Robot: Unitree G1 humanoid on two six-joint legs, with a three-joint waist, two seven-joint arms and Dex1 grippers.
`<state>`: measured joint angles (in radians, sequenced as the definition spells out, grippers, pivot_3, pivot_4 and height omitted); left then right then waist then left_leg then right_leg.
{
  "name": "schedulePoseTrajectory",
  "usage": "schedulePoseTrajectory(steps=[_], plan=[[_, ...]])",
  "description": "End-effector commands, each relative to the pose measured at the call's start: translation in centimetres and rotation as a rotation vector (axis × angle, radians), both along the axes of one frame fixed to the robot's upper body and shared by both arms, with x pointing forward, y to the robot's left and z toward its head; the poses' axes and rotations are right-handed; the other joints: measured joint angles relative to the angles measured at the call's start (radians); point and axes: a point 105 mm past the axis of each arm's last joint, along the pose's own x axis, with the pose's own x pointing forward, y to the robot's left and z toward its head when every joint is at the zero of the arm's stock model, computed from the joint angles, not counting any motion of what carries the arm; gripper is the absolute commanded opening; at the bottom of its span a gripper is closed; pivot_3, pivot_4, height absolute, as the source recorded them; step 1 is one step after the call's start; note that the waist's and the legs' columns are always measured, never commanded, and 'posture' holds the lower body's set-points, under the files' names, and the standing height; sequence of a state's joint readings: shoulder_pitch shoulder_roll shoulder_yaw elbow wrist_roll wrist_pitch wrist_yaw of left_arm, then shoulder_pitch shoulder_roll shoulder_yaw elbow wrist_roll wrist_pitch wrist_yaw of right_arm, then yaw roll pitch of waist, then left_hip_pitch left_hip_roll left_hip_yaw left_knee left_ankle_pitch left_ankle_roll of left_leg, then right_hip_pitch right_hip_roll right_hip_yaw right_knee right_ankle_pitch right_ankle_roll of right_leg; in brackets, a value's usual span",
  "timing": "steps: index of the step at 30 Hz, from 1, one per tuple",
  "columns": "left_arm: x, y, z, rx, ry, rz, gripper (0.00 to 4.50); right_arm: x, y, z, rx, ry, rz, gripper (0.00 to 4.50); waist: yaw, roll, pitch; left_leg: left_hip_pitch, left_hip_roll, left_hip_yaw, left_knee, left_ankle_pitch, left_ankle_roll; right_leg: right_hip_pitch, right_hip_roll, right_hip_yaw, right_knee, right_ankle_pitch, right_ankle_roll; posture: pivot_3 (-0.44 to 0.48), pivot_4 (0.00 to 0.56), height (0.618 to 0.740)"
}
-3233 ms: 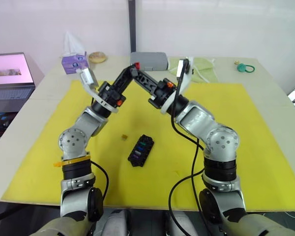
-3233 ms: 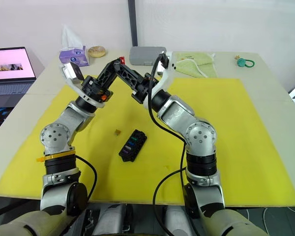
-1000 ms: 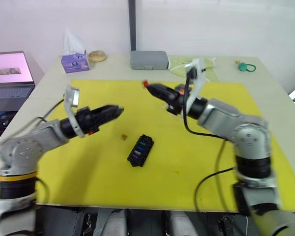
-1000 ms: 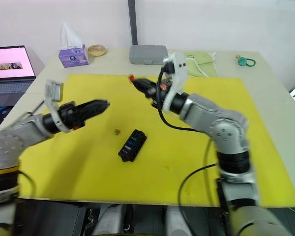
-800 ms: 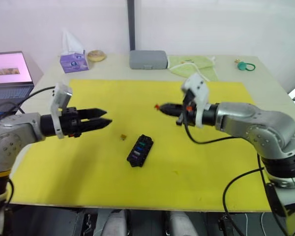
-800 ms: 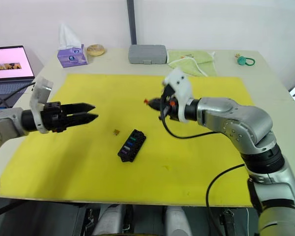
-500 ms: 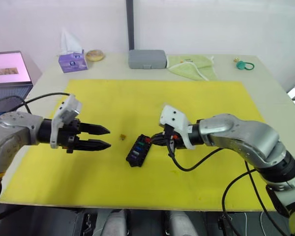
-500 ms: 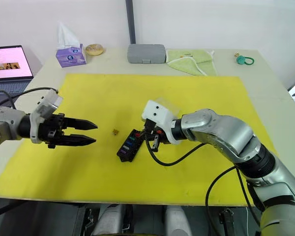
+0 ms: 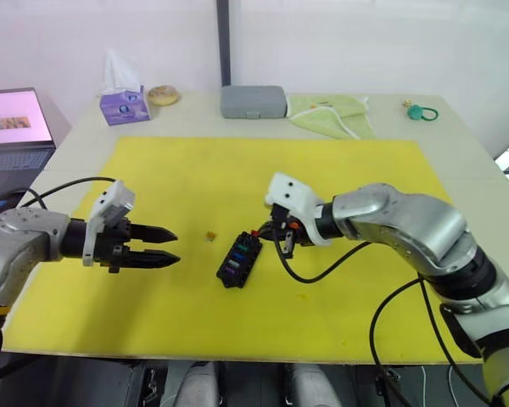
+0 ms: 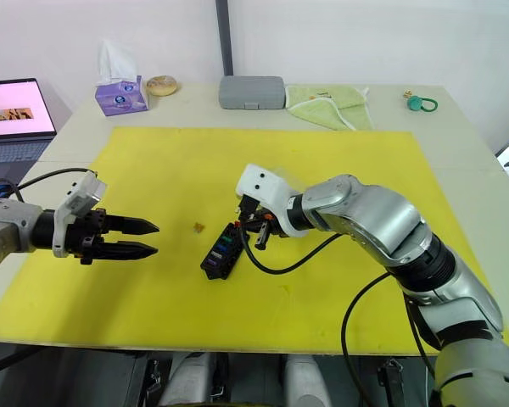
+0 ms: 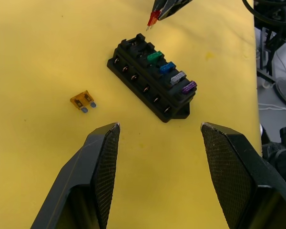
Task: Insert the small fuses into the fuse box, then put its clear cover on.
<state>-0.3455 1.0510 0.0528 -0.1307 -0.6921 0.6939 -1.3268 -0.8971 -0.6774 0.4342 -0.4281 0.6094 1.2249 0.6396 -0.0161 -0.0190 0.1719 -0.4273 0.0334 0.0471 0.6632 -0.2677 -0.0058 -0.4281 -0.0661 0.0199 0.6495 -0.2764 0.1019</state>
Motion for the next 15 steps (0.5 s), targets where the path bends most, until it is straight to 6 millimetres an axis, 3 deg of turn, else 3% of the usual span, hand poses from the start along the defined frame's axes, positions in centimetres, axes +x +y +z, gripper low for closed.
schedulePoseTrajectory(steps=[1,15], plan=[[-0.24,-0.29,0.78,-0.009,-0.041,-0.013,2.84,-0.23,0.73,0.73,0.006,-0.031,0.021,0.00,0.000,0.000,0.000,0.000,0.000,0.000,0.000,0.000,0.000,0.000,0.000,0.000,0.000,0.000,0.000,0.000,0.150,0.737],[-0.07,-0.40,0.66,-0.021,-0.040,0.003,2.84,-0.26,1.64,-0.01,0.001,-0.004,0.000,0.00,-0.001,0.000,0.000,0.000,0.000,0.000,0.001,0.000,0.000,0.000,0.000,0.000,0.001,0.000,0.000,0.000,0.150,0.737]])
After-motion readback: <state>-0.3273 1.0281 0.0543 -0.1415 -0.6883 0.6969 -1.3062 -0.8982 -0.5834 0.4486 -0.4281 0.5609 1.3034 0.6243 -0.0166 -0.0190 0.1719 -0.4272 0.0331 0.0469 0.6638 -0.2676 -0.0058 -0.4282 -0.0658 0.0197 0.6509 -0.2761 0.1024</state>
